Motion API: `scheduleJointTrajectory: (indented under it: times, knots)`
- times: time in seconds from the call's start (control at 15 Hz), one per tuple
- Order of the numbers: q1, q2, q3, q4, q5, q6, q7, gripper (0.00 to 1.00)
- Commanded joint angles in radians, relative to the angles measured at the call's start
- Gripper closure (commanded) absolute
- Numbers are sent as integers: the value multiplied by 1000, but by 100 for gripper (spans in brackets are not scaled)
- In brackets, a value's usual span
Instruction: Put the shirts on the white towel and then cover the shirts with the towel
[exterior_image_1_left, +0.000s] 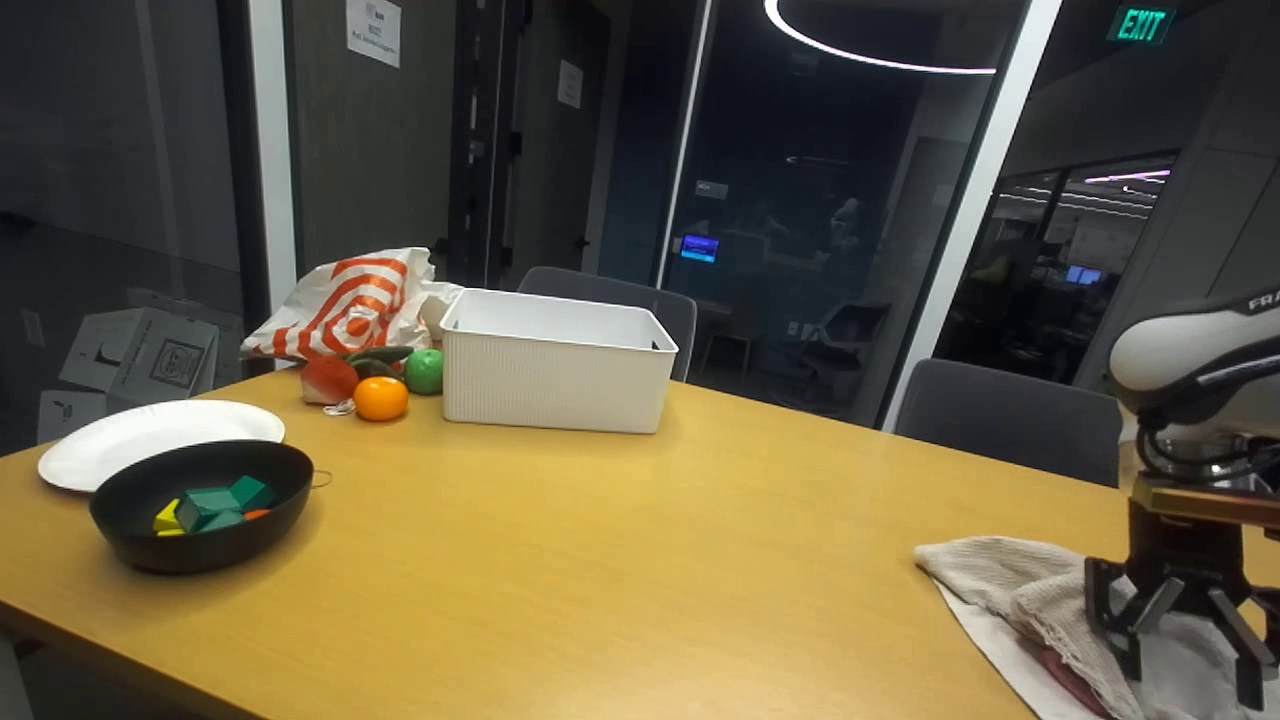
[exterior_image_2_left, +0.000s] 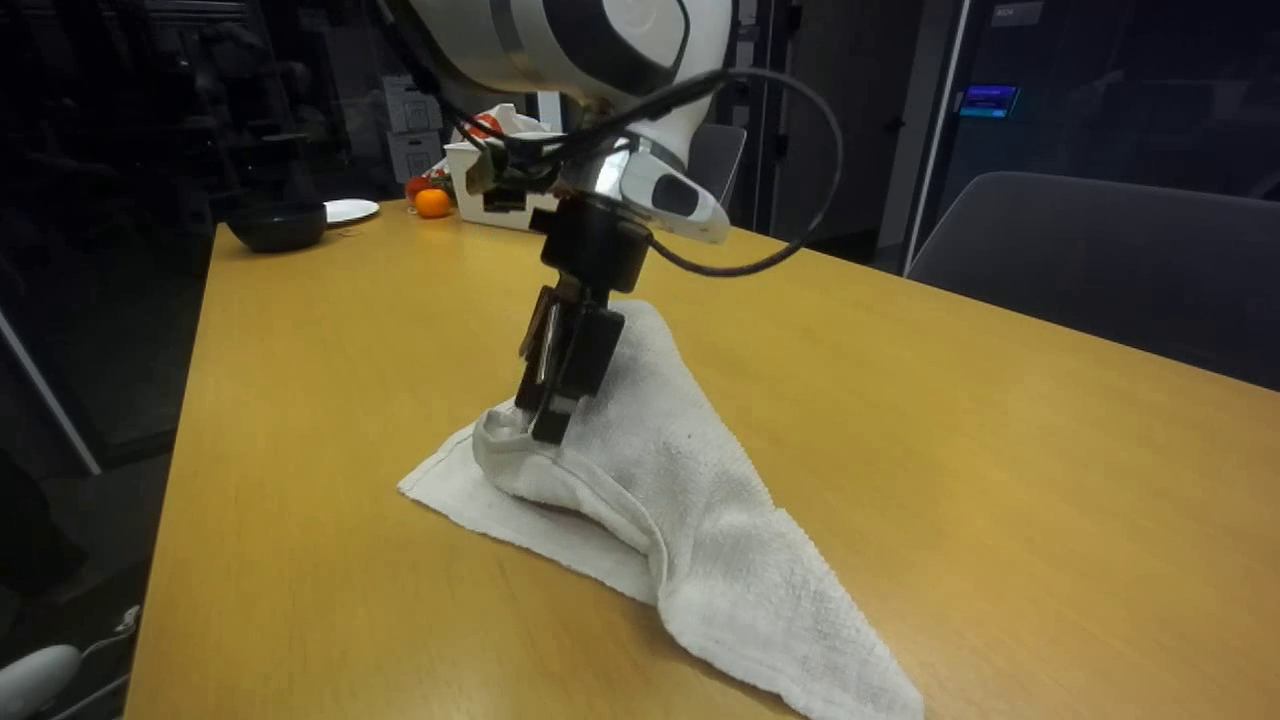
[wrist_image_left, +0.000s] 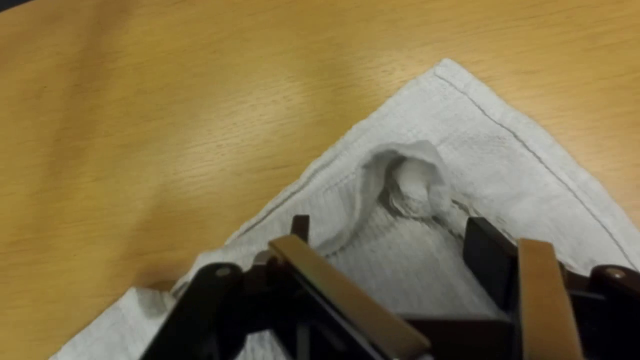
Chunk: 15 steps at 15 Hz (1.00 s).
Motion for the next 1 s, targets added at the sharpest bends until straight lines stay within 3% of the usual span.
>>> scheduleJointTrajectory:
  times: [0.0,0.67,0.93]
  knots:
    - [-10,-99,-4,62,31,-53,-28,0]
    - [-16,-211,16,235,-22,-186,-13,0]
    - [-19,-206,16,217,-14,-164,-8,0]
